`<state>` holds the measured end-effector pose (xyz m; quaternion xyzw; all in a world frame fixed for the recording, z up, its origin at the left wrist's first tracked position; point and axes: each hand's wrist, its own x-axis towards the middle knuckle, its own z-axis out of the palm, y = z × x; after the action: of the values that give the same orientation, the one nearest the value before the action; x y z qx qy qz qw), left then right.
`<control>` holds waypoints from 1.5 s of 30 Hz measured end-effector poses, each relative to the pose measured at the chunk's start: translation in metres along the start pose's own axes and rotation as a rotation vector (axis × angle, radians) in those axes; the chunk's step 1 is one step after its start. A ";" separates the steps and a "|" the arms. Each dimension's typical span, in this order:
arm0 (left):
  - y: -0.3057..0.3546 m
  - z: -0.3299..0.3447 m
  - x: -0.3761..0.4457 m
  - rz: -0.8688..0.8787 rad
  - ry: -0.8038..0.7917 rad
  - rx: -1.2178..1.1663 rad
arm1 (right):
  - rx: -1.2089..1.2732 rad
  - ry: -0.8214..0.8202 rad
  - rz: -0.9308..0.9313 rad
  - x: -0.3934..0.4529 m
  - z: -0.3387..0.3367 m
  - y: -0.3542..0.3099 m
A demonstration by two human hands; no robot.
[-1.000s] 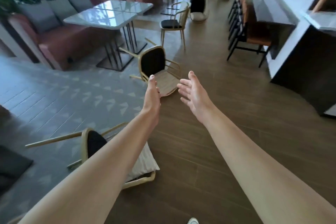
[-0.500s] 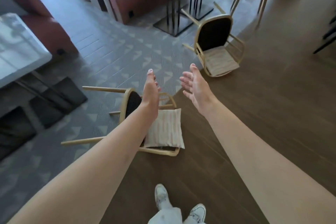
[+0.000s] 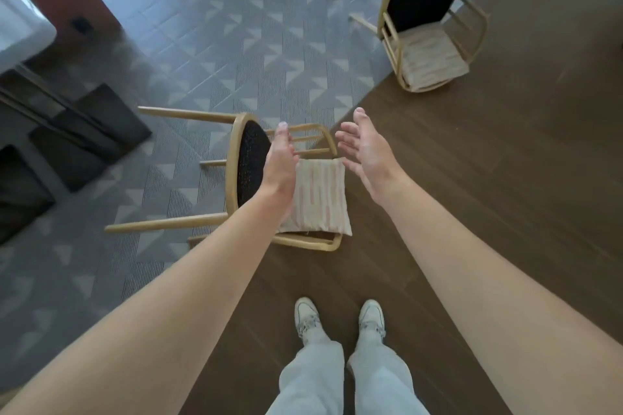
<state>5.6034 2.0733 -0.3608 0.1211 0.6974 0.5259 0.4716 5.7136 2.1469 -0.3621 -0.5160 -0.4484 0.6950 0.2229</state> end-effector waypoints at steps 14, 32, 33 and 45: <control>-0.196 -0.011 0.150 -0.110 0.106 -0.011 | -0.096 -0.002 0.118 0.144 -0.017 0.192; -0.439 0.046 0.341 -0.107 0.130 -0.001 | -0.150 -0.023 0.075 0.346 -0.053 0.417; -0.446 0.049 0.354 -0.090 0.120 0.013 | -0.140 -0.020 0.061 0.360 -0.054 0.426; -0.497 0.073 0.422 0.050 0.052 0.100 | -0.070 -0.009 -0.053 0.432 -0.070 0.492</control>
<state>5.6016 2.1911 -1.0061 0.1483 0.7316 0.5047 0.4336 5.6939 2.2634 -1.0097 -0.5082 -0.4869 0.6751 0.2212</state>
